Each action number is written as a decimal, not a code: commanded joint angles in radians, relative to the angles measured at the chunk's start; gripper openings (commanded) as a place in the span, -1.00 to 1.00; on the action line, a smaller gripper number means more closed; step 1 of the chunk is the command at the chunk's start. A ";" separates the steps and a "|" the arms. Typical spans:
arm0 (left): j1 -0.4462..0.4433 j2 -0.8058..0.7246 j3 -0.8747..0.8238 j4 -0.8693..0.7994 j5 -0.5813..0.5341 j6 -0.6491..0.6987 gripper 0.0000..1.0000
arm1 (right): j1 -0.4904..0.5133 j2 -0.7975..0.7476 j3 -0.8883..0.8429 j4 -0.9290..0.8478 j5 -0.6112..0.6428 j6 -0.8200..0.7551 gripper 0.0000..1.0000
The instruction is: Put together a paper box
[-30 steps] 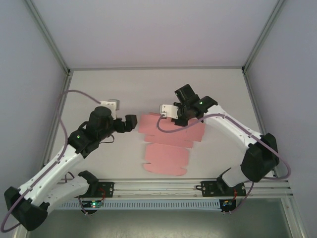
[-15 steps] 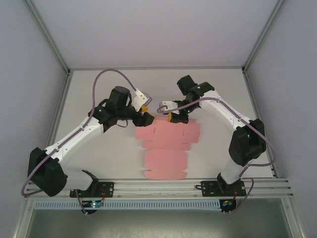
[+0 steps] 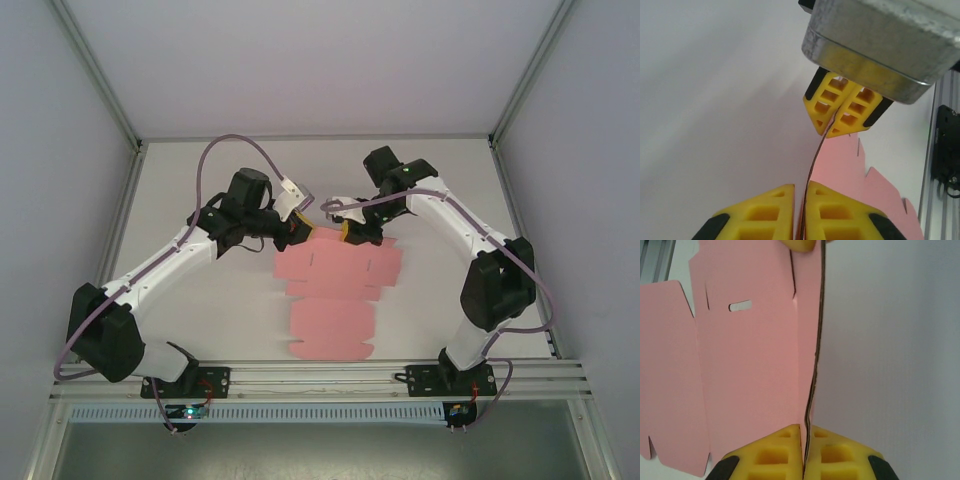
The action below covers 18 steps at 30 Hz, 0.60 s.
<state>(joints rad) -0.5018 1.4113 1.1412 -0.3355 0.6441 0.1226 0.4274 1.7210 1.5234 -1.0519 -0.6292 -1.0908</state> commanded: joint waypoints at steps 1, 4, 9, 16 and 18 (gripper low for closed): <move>-0.003 -0.004 0.026 0.055 -0.011 -0.031 -0.87 | -0.001 0.016 0.022 0.030 -0.011 0.084 -1.00; -0.019 -0.012 0.019 0.076 -0.019 -0.046 -0.87 | 0.000 0.025 0.028 0.093 0.012 0.181 -1.00; -0.057 -0.011 0.030 0.086 -0.124 -0.022 -0.82 | 0.025 0.051 0.039 0.142 0.041 0.281 -1.00; -0.073 0.055 0.133 -0.005 -0.185 0.014 -0.56 | 0.070 -0.010 -0.006 0.251 0.088 0.374 -1.00; -0.073 0.048 0.134 -0.021 -0.210 0.008 -0.17 | 0.066 -0.040 -0.033 0.284 0.055 0.377 -1.00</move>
<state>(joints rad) -0.5308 1.4658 1.2282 -0.3737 0.4023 0.1276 0.4603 1.7252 1.5150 -0.8959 -0.5488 -0.7818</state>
